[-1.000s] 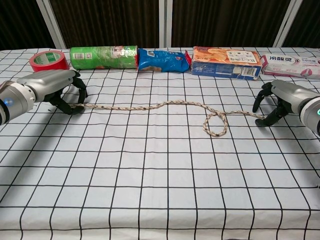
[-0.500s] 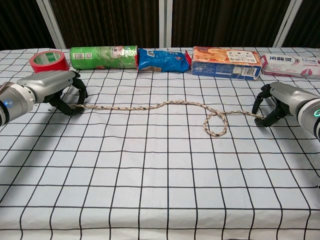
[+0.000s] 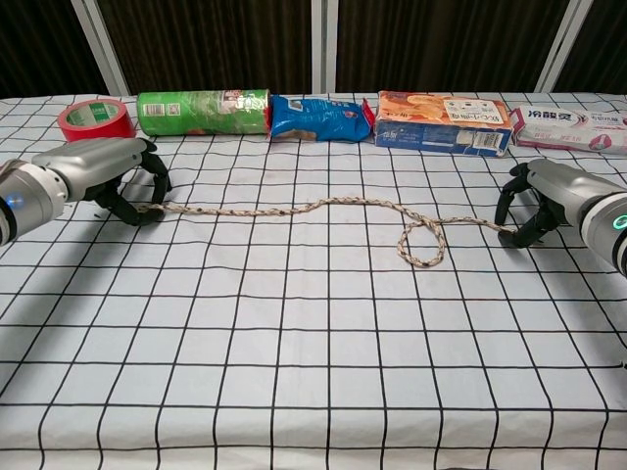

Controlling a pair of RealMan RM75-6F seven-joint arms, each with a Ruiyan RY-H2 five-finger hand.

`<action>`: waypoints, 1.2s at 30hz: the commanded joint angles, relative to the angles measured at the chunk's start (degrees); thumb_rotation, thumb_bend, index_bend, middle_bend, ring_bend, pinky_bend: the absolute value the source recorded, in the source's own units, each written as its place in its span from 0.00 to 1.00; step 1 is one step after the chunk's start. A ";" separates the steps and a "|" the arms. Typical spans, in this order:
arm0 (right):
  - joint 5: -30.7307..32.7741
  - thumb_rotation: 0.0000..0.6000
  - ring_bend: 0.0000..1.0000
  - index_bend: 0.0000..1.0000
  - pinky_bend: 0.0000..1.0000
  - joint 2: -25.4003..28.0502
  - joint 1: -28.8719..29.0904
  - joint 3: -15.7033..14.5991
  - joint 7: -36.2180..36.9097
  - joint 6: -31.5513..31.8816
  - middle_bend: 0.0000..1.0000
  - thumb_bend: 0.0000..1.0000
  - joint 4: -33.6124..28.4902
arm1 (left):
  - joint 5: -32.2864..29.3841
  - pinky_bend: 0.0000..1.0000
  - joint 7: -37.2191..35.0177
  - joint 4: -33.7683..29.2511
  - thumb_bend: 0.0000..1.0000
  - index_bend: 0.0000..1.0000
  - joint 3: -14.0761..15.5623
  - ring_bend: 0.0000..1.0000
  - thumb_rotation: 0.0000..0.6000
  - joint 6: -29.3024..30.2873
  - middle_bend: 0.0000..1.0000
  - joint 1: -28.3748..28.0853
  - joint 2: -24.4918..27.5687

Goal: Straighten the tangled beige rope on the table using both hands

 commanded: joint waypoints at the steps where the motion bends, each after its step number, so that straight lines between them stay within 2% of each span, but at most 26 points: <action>1: -0.08 1.00 0.00 0.54 0.00 -0.01 0.00 -0.02 0.08 0.08 0.00 0.30 0.04 | -0.24 0.02 0.34 -0.02 0.36 0.61 0.09 0.00 1.00 -0.20 0.30 -0.03 0.04; 24: 0.36 1.00 0.00 0.57 0.00 -0.76 0.59 0.12 -0.19 -0.06 0.00 0.31 1.32 | -0.60 0.02 0.66 0.17 0.36 0.61 0.17 0.00 1.00 -0.46 0.30 -0.04 0.14; 36: 0.05 1.00 0.00 0.63 0.00 -0.75 0.64 0.63 0.21 0.48 0.02 0.37 1.40 | -0.52 0.02 0.28 0.26 0.36 0.61 0.11 0.00 1.00 -0.23 0.30 0.16 0.33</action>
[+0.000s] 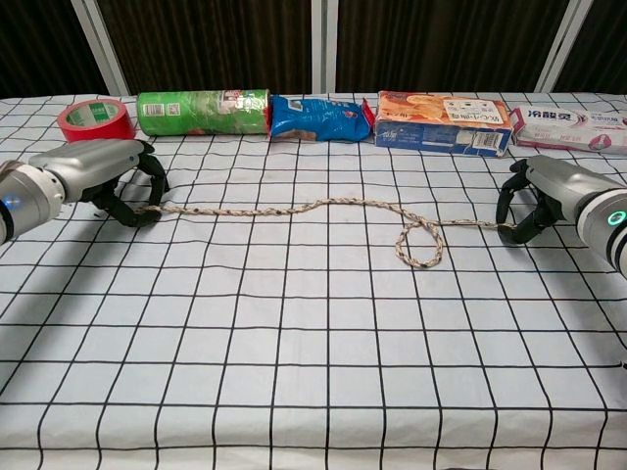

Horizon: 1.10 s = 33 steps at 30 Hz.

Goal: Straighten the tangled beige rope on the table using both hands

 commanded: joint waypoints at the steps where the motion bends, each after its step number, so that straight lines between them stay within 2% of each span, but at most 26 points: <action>1: -0.37 1.00 0.00 0.63 0.00 0.14 -0.07 0.06 0.28 0.17 0.02 0.37 -0.14 | 0.07 0.02 -0.10 -0.13 0.35 0.61 -0.07 0.00 1.00 0.26 0.30 0.11 0.14; 17: -5.60 1.00 0.00 0.65 0.00 5.58 -4.36 -1.33 4.80 3.57 0.04 0.37 -4.70 | 0.66 0.02 -1.74 -1.37 0.36 0.61 -0.06 0.00 1.00 1.48 0.30 1.41 1.66; 33: -6.53 1.00 0.00 0.66 0.00 8.90 -6.57 -1.93 5.71 4.14 0.04 0.38 -6.68 | 0.57 0.02 -2.06 -3.54 0.36 0.62 0.21 0.00 1.00 2.98 0.30 3.29 5.07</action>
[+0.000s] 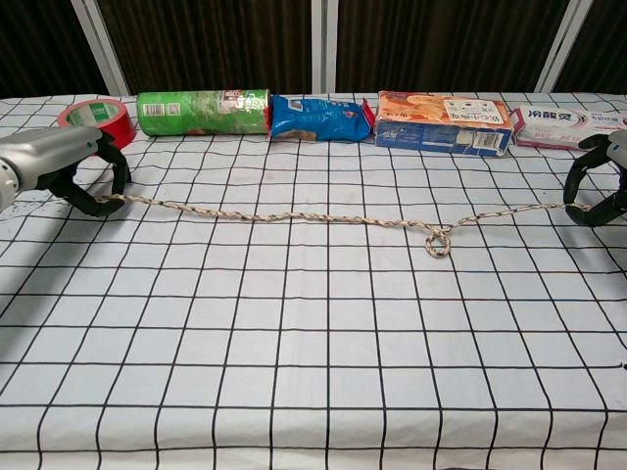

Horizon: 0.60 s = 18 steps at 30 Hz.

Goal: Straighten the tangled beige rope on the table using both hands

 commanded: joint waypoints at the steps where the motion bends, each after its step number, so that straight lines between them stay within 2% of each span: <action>1: -0.07 1.00 0.00 0.66 0.00 0.32 -0.15 -0.06 -0.07 -0.06 0.04 0.38 -0.13 | 0.11 0.02 0.29 -0.45 0.36 0.62 0.44 0.00 1.00 0.30 0.30 0.49 0.67; 18: 0.65 1.00 0.00 0.68 0.00 3.42 -0.27 0.10 -0.22 -2.14 0.05 0.38 -0.40 | -0.01 0.02 -0.53 -2.86 0.36 0.63 1.60 0.00 1.00 1.87 0.31 3.53 4.34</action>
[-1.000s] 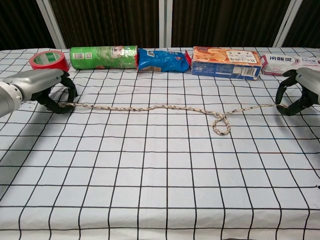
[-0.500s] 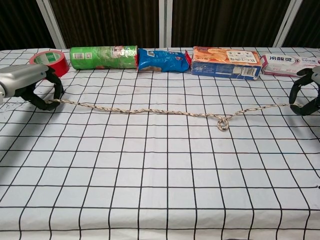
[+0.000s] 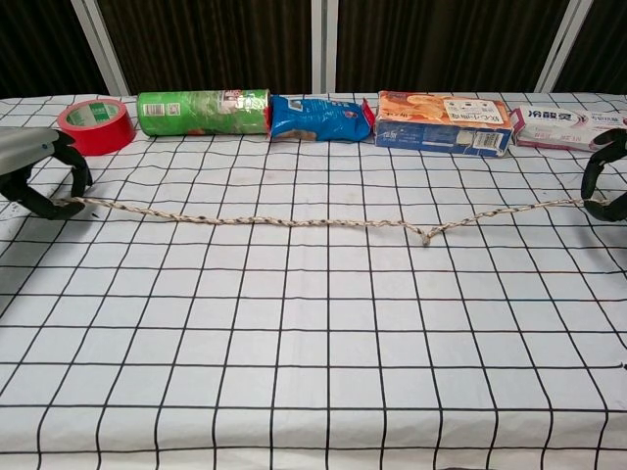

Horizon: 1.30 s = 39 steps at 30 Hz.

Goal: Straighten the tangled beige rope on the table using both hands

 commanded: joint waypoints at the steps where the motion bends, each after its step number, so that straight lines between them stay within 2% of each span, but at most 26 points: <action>1: 0.18 1.00 0.00 0.68 0.00 0.27 -0.09 -0.03 0.08 -0.10 0.05 0.38 0.04 | -0.09 0.02 -0.37 0.08 0.36 0.63 -0.03 0.00 1.00 -0.02 0.31 0.26 0.37; 15: 0.68 1.00 0.00 0.69 0.00 1.55 -0.95 -1.18 -0.09 -0.33 0.05 0.39 -0.76 | 0.50 0.02 -2.10 0.89 0.36 0.63 -0.17 0.00 1.00 0.12 0.31 1.16 1.23; 39: 0.51 1.00 0.00 0.69 0.00 -0.25 -0.68 -1.53 0.34 -0.78 0.06 0.39 1.12 | 0.39 0.02 -2.27 2.67 0.36 0.63 -0.33 0.00 1.00 -0.72 0.31 1.41 -0.01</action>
